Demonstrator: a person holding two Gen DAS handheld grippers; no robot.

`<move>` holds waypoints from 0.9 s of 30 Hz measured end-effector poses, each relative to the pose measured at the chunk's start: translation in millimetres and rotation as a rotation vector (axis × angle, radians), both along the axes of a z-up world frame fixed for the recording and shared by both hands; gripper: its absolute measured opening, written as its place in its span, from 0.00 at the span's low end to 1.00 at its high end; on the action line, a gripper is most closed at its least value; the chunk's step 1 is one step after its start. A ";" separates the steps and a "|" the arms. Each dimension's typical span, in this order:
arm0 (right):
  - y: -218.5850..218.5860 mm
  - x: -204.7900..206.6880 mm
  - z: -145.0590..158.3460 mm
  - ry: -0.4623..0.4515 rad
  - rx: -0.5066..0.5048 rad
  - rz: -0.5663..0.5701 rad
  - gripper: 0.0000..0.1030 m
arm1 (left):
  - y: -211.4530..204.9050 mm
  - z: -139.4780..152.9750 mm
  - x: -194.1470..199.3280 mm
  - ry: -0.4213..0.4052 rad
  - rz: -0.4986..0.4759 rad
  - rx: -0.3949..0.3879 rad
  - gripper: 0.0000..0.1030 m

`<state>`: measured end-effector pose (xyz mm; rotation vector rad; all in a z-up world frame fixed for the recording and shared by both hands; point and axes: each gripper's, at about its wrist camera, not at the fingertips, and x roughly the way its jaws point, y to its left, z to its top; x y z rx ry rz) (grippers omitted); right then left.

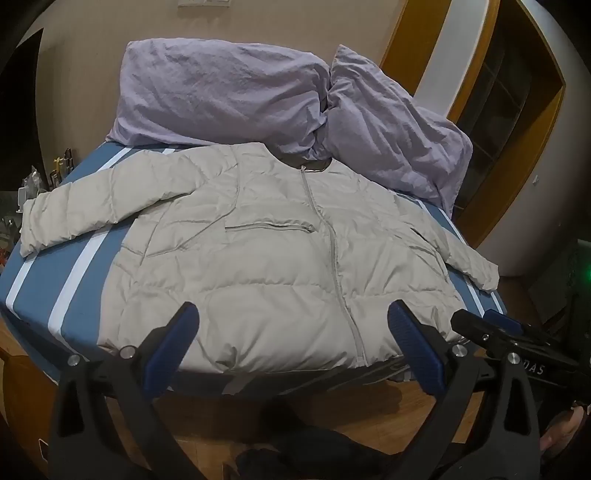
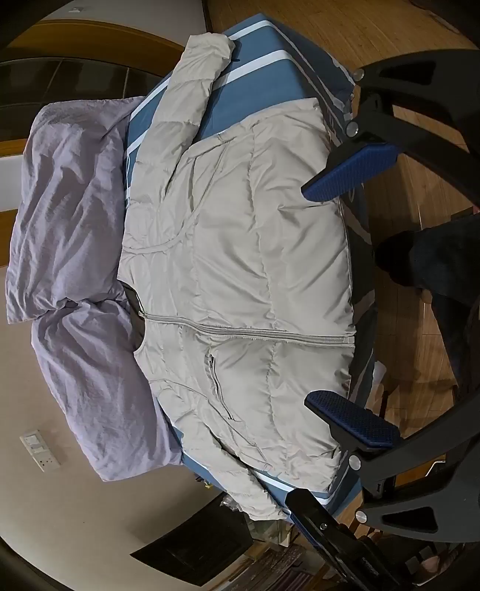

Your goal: Fold large clothes

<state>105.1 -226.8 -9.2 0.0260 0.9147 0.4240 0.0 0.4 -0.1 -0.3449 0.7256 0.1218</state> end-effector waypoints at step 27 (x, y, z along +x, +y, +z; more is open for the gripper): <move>1.7 1.7 -0.8 0.004 -0.001 -0.001 0.99 | -0.1 -5.4 -5.4 0.011 0.000 -0.002 0.98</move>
